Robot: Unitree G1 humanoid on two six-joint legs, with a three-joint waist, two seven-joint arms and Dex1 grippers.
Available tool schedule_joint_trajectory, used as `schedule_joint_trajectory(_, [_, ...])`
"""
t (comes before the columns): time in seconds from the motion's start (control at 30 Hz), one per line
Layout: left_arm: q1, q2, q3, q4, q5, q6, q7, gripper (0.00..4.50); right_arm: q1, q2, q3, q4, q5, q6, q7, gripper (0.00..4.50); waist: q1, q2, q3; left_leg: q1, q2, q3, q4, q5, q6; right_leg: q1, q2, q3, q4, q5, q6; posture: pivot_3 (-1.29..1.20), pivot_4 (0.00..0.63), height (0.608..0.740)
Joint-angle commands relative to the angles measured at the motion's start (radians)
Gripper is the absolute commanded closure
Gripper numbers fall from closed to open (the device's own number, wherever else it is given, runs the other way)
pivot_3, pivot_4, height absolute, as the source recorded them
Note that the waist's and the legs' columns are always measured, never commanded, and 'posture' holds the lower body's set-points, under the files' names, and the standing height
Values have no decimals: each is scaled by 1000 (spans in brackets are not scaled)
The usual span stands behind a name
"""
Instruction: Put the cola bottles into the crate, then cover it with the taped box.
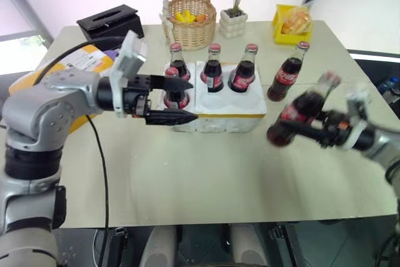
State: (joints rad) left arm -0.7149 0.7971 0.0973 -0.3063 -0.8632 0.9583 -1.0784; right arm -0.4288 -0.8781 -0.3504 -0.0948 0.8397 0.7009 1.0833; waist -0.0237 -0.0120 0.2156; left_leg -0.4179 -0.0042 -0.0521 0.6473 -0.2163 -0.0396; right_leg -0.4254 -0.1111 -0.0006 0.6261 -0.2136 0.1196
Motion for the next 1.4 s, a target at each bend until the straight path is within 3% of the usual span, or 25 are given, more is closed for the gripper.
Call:
schedule_joint_trajectory(0.03, [42,37,99,-57,-48,21,50,0,-153,2,27,8,49,21,27,1709,3,0,0,0,0,0,0,0,0,0,0,0,0,0,0,0,150,740])
schedule_joint_trajectory(0.23, [159,63,195,-118,-85,29,134,0,-407,139,185,165,-35,-5,34,1709,4,-1,0,-2,0,0,1,0,0,0,0,0,-2,0,-1,0,150,740])
schedule_joint_trajectory(0.43, [220,65,250,-174,-131,27,217,0,-548,279,365,317,-241,-105,19,1709,7,-1,0,-3,0,-1,0,0,0,-2,1,-1,-1,2,3,0,150,740])
schedule_joint_trajectory(0.7, [263,79,295,-215,-188,24,290,0,-539,333,475,364,-381,-209,93,1709,9,-1,0,-6,0,-2,1,0,0,-4,0,-1,-2,2,3,0,150,740])
schedule_joint_trajectory(1.03, [263,88,287,-220,-225,15,333,0,-518,421,482,432,-459,-253,55,1709,4,-1,0,-5,0,-2,0,0,0,-4,1,-1,-1,2,3,0,150,740])
schedule_joint_trajectory(1.1, [254,87,277,-215,-225,12,335,0,-517,432,484,451,-479,-257,42,683,4,-1,0,-5,0,-2,0,0,0,-4,1,-1,-1,2,3,0,150,740])
schedule_joint_trajectory(1.17, [245,87,271,-210,-228,12,337,0,-515,434,483,457,-500,-271,24,31,4,-1,0,-5,0,-2,0,0,0,-4,1,-1,0,2,3,0,150,740])
schedule_joint_trajectory(1.4, [255,80,265,-203,-229,7,341,0,-464,355,427,365,-478,-261,54,31,8,-1,0,-5,0,-2,0,0,0,-3,1,-1,0,2,3,0,150,740])
